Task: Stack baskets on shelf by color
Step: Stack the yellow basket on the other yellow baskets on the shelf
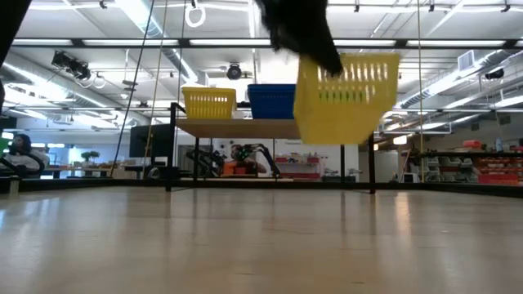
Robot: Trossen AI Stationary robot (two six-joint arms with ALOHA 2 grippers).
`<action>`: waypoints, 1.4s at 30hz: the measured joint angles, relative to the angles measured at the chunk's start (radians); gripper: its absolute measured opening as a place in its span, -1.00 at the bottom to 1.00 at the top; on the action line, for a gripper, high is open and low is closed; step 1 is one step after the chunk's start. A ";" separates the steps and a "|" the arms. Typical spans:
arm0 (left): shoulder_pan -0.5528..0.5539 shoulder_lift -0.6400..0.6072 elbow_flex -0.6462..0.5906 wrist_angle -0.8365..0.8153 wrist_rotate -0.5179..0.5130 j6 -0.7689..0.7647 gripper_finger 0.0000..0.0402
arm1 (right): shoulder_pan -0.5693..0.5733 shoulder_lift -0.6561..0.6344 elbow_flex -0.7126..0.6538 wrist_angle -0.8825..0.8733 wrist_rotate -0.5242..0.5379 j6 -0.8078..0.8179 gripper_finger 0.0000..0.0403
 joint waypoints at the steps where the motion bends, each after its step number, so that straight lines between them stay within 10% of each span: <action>1: -0.007 -0.001 0.041 -0.038 -0.011 0.005 -0.94 | -0.008 0.000 0.000 0.001 0.021 -0.012 -0.26; 17: -0.008 -0.008 0.607 -0.804 -0.270 -0.048 -0.94 | -0.113 0.002 -0.073 0.029 0.364 -0.170 -0.26; 42: 0.354 -0.225 0.569 -0.937 -0.138 0.172 -0.94 | -0.283 0.003 -0.262 0.528 0.571 -0.589 -0.26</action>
